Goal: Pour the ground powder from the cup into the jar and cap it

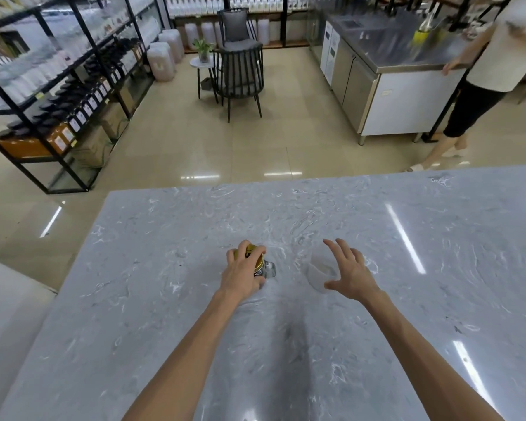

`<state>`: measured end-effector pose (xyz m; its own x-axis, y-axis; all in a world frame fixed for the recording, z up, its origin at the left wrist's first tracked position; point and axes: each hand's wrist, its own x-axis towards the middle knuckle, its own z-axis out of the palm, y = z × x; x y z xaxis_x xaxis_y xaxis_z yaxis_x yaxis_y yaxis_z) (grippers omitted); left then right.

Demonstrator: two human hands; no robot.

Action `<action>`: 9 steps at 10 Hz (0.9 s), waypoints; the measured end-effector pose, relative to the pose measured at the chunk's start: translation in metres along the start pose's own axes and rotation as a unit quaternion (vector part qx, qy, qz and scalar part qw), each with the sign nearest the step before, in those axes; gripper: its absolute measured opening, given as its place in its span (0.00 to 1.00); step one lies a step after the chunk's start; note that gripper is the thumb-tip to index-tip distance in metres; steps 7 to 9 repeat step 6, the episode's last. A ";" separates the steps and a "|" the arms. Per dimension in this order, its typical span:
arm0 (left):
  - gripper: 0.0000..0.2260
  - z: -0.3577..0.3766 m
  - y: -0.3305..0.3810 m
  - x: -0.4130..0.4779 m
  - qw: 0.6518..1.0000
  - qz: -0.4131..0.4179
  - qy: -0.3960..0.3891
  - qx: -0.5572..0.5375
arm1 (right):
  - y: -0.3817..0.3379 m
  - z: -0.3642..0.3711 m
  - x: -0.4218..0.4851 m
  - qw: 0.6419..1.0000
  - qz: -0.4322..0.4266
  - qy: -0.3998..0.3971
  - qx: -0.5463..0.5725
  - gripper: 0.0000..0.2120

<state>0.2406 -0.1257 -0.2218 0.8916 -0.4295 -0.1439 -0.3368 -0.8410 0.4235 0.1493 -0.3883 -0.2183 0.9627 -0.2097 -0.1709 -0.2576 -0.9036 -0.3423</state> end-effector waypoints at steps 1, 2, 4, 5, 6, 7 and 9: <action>0.29 0.001 -0.001 0.001 1.000 -0.001 -0.003 0.007 | -0.001 0.000 -0.004 1.000 0.001 0.001 -0.001 0.52; 0.29 0.002 0.000 0.002 1.000 -0.005 -0.004 0.007 | -0.003 0.000 -0.003 1.000 0.011 -0.005 -0.019 0.52; 0.36 -0.002 0.008 0.000 0.987 -0.018 -0.019 0.160 | -0.005 -0.003 -0.002 0.996 0.024 -0.048 -0.065 0.57; 0.40 -0.005 0.019 -0.018 0.977 -0.009 0.006 0.211 | -0.008 -0.015 -0.012 0.995 0.009 -0.011 -0.098 0.57; 0.37 0.010 0.028 -0.052 0.976 0.025 0.075 0.203 | -0.007 -0.009 -0.042 0.989 -0.033 0.131 -0.055 0.46; 0.37 0.010 0.028 -0.052 0.976 0.025 0.075 0.203 | -0.007 -0.009 -0.042 0.989 -0.033 0.131 -0.055 0.46; 0.37 0.010 0.028 -0.052 0.976 0.025 0.075 0.203 | -0.007 -0.009 -0.042 0.989 -0.033 0.131 -0.055 0.46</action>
